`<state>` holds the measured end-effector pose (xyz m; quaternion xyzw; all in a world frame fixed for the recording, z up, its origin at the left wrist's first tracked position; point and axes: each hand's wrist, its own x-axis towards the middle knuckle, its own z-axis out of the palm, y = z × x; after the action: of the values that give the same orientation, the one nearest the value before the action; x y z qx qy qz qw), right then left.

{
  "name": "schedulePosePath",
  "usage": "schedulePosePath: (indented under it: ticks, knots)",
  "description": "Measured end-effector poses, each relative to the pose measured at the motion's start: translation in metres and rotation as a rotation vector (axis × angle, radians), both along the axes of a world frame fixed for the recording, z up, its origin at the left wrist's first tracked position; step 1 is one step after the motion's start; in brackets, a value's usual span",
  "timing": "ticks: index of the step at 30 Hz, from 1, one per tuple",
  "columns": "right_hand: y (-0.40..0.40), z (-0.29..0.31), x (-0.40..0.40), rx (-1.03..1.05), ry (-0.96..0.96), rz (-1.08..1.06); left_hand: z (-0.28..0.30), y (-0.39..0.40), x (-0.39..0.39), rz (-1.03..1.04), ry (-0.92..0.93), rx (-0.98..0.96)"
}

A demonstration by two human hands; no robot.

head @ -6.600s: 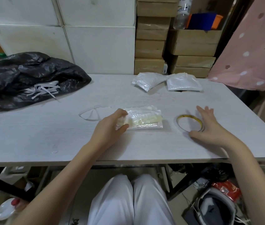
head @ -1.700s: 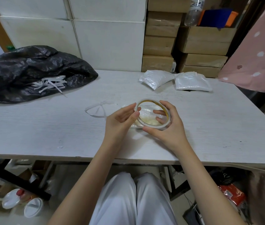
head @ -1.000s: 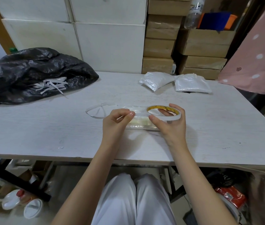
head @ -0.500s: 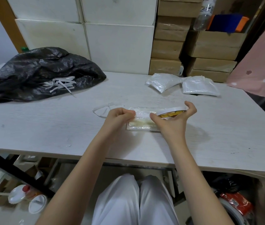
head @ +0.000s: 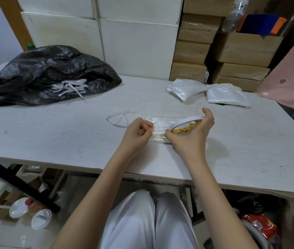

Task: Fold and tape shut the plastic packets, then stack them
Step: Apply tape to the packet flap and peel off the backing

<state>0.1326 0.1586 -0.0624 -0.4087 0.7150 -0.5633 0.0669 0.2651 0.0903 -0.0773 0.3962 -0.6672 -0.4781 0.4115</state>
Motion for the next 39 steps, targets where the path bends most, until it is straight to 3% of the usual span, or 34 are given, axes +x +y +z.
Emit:
schedulePosePath:
  ticks: [7, 16, 23, 30, 34, 39]
  knots:
    - [-0.003, -0.004, 0.002, 0.030, 0.127, -0.027, -0.008, 0.003, -0.002, 0.028, -0.065, -0.145]
    - [-0.002, -0.002, 0.006, 0.075, 0.193, -0.039, -0.010, 0.001, -0.003, 0.023, -0.086, -0.097]
    - [-0.004, 0.006, 0.005, 0.098, 0.254, 0.013, -0.008, 0.006, -0.007, -0.004, -0.313, -0.388]
    - [0.001, 0.013, -0.001, 0.010, 0.389, -0.001, -0.008, 0.003, -0.007, 0.012, -0.342, -0.404]
    - [0.005, 0.000, -0.001, -0.089, 0.313, -0.008, -0.007, 0.004, -0.007, 0.017, -0.351, -0.402]
    - [0.003, -0.006, -0.001, -0.103, -0.056, -0.055, -0.007, 0.006, -0.007, 0.017, -0.359, -0.412]
